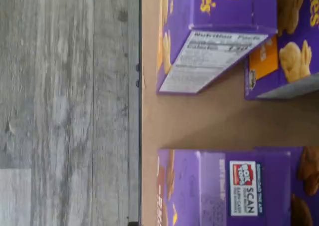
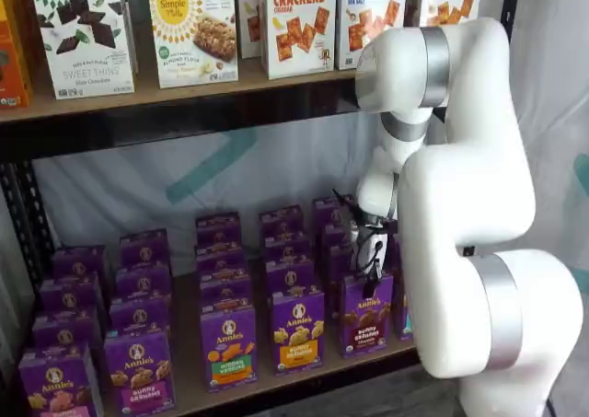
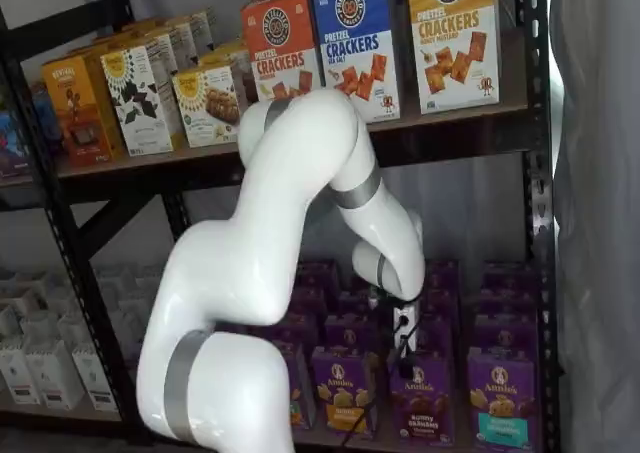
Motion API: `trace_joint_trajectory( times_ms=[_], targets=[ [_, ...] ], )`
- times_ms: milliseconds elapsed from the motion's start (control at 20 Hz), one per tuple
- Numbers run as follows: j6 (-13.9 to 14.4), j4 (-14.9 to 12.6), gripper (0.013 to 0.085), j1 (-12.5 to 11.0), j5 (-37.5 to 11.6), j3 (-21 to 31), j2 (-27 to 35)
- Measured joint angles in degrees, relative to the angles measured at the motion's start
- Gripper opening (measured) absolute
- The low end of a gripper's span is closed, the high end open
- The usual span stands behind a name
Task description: Pick up the purple box with a brown patch in the center, on the bottom shelf, the fifth box from the left
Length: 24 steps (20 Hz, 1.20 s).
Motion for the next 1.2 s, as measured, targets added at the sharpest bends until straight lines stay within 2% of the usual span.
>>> trace_joint_trajectory(
  times_ms=[100, 300, 450, 600, 850, 1050, 1200],
  targets=[
    [2.63, -2.99, 0.085, -0.08, 0.45, -1.29, 1.12],
    [5.79, -6.25, 0.085, 0.09, 1.05, -3.18, 2.81],
    [9.64, -10.36, 0.085, 0.21, 1.88, -4.69, 4.11],
    [11.94, -12.8, 0.085, 0.3, 1.69, -5.53, 5.18],
    [12.19, -13.2, 0.085, 0.25, 0.65, -5.76, 5.96],
    [10.95, -12.01, 0.085, 0.14, -0.47, -5.3, 6.07],
    [10.6, -11.75, 0.077, 0.06, -1.25, -4.79, 5.93]
  ],
)
